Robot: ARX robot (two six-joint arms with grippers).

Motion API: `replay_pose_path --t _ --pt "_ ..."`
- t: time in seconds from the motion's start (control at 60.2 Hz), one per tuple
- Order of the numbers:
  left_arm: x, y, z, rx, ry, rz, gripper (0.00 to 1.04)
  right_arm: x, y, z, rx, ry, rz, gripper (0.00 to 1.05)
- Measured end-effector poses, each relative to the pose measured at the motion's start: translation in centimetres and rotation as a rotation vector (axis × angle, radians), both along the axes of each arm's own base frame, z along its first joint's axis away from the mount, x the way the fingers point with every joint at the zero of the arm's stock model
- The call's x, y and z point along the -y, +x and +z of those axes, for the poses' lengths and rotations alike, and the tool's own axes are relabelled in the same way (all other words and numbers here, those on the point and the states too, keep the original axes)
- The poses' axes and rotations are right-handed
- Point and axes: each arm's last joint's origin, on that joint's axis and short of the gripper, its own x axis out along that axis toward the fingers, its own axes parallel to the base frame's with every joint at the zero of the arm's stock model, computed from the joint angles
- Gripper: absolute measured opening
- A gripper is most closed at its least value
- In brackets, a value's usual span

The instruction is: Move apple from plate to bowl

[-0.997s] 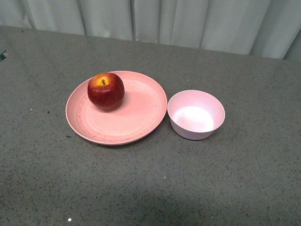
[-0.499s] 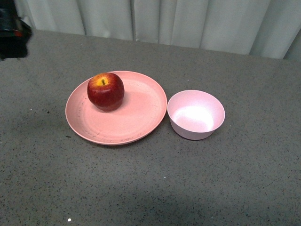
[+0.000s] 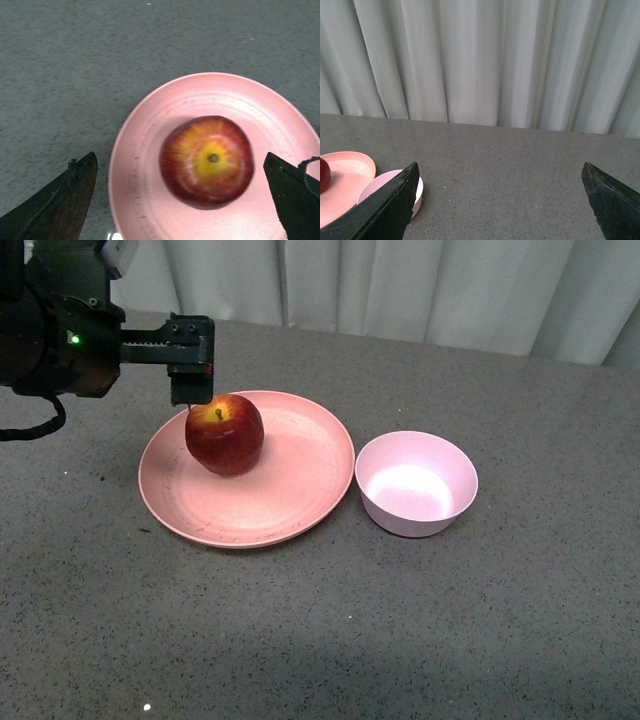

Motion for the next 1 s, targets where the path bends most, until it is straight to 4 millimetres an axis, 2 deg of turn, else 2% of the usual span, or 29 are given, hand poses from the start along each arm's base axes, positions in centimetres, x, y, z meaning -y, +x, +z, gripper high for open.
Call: replay_pose_path --t 0.216,0.366,0.565,0.997 --pt "1.4 0.8 -1.3 -0.049 0.004 -0.048 0.98 0.0 0.0 0.0 0.000 0.000 0.000 0.95" --pt "1.5 1.5 -2.6 -0.082 0.019 -0.036 0.98 0.0 0.0 0.0 0.000 0.000 0.000 0.95" --pt "1.7 2.2 -3.0 -0.097 0.011 -0.042 0.98 0.0 0.0 0.0 0.000 0.000 0.000 0.95" --pt "2.1 2.5 -4.7 -0.158 0.029 -0.048 0.98 0.0 0.0 0.0 0.000 0.000 0.000 0.95"
